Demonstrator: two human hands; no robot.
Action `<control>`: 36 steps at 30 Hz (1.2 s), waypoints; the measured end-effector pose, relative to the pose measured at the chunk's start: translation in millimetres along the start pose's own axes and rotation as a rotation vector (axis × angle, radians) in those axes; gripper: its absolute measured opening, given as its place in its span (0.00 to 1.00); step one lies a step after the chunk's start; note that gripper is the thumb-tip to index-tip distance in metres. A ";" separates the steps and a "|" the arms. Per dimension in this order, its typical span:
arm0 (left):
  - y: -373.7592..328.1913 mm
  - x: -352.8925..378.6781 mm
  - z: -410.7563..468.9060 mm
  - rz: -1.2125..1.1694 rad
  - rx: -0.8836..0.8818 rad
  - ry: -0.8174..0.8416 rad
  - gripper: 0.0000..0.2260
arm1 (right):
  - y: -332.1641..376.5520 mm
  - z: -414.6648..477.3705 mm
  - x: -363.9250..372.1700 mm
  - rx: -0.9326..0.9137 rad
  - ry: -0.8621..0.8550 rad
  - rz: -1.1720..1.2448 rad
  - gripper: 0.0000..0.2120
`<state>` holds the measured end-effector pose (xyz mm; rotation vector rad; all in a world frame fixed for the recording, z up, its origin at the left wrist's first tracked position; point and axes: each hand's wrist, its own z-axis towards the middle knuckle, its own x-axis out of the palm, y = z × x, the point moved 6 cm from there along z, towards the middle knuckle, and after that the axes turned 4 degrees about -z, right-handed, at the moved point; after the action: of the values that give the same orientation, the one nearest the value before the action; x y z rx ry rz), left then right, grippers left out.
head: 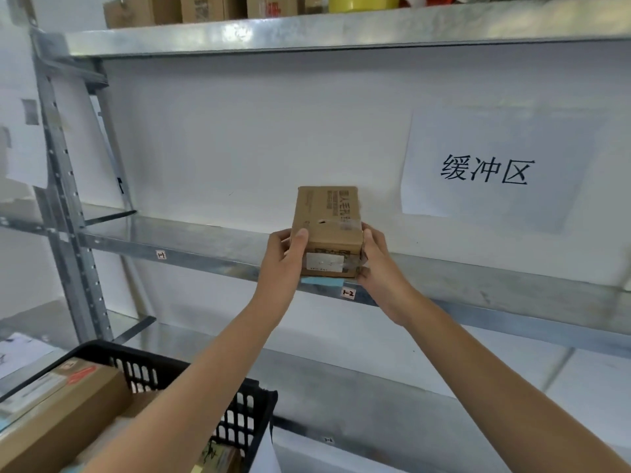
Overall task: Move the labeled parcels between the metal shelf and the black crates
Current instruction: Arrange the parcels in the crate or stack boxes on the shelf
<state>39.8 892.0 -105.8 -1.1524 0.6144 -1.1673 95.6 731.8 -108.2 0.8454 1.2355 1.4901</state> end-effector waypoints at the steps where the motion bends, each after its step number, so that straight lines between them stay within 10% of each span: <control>1: -4.8 -0.1 -9.3 -0.025 0.039 -0.003 0.15 | 2.2 -6.7 0.8 -0.013 0.026 0.034 0.17; 9: -14.2 -10.7 -66.3 -0.105 0.170 -0.009 0.11 | 1.7 -55.1 -11.9 0.013 0.061 0.044 0.37; 19: -22.8 -29.2 -91.9 0.194 0.277 0.032 0.16 | 6.0 -95.5 -1.5 -0.057 -0.004 0.103 0.39; 25: -27.5 -19.7 -107.9 -0.017 0.087 0.145 0.38 | 10.3 -105.9 22.0 -0.072 0.103 0.284 0.24; 36: -42.1 -36.8 -123.3 -0.092 0.098 0.157 0.36 | 2.9 -117.6 49.3 -0.014 0.374 0.211 0.22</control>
<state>-94.8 881.8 -115.7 -1.0215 0.6216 -1.3606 -27.9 745.9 -137.0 0.7245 1.4376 1.8867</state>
